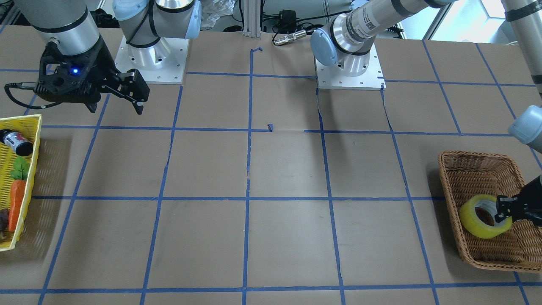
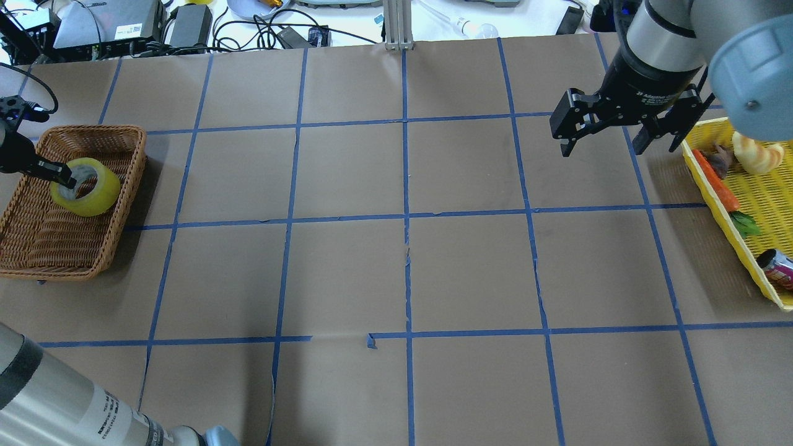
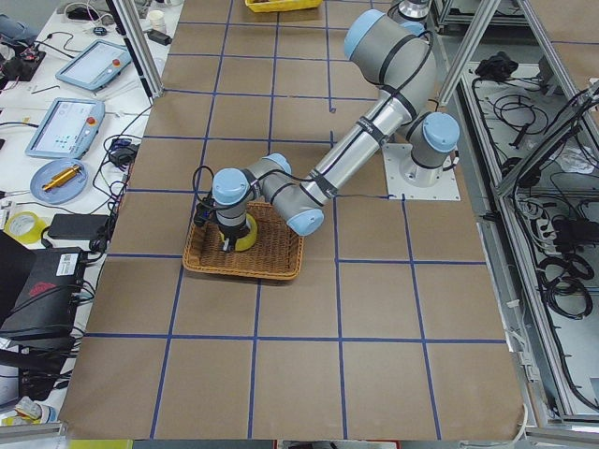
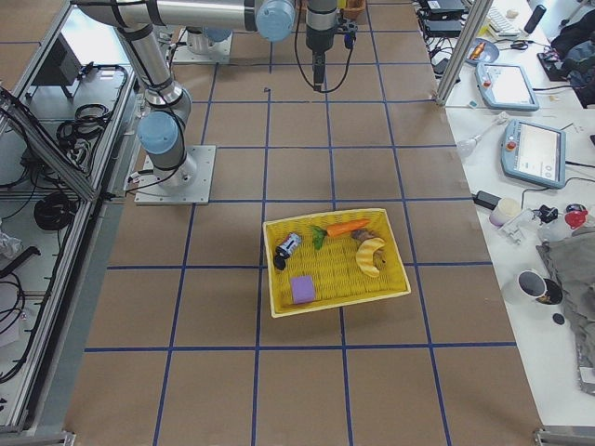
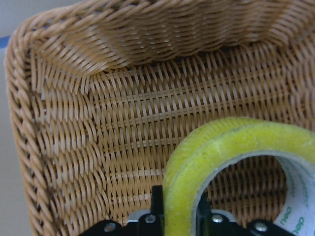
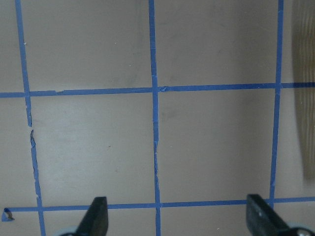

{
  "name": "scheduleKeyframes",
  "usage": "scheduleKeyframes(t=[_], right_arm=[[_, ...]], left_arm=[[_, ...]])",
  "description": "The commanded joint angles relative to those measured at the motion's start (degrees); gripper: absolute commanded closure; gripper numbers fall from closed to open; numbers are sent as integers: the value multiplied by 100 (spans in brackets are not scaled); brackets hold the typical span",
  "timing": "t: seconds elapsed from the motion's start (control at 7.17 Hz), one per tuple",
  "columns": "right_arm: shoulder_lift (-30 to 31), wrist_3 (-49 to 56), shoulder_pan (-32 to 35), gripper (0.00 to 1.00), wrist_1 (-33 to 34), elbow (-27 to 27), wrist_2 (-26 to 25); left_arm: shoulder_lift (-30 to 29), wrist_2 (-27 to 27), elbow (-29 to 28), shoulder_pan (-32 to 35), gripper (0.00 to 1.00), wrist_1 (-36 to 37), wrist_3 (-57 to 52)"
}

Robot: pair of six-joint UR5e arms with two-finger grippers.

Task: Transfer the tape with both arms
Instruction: 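Lower the tape roll into the wicker basket with the left gripper, then open the left gripper and raise it away from the basket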

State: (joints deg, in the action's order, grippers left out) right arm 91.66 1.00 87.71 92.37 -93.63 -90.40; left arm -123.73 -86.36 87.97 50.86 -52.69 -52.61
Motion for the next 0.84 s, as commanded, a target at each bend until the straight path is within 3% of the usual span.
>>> scheduleKeyframes(t=[0.0,0.42,0.56,0.7], right_arm=[[1,5,0,0,0,3,5],[9,31,0,0,-9,-6,-4],[9,40,0,0,-9,-6,5],[1,40,-9,0,0,3,5]], left_arm=[[233,-30,-51,186,0,-719,49],[1619,-83,-149,1440,0,-1934,933],[1937,-135,-105,1853,0,-1999,1224],[2175,-222,-61,2414,0,-2331,2306]])
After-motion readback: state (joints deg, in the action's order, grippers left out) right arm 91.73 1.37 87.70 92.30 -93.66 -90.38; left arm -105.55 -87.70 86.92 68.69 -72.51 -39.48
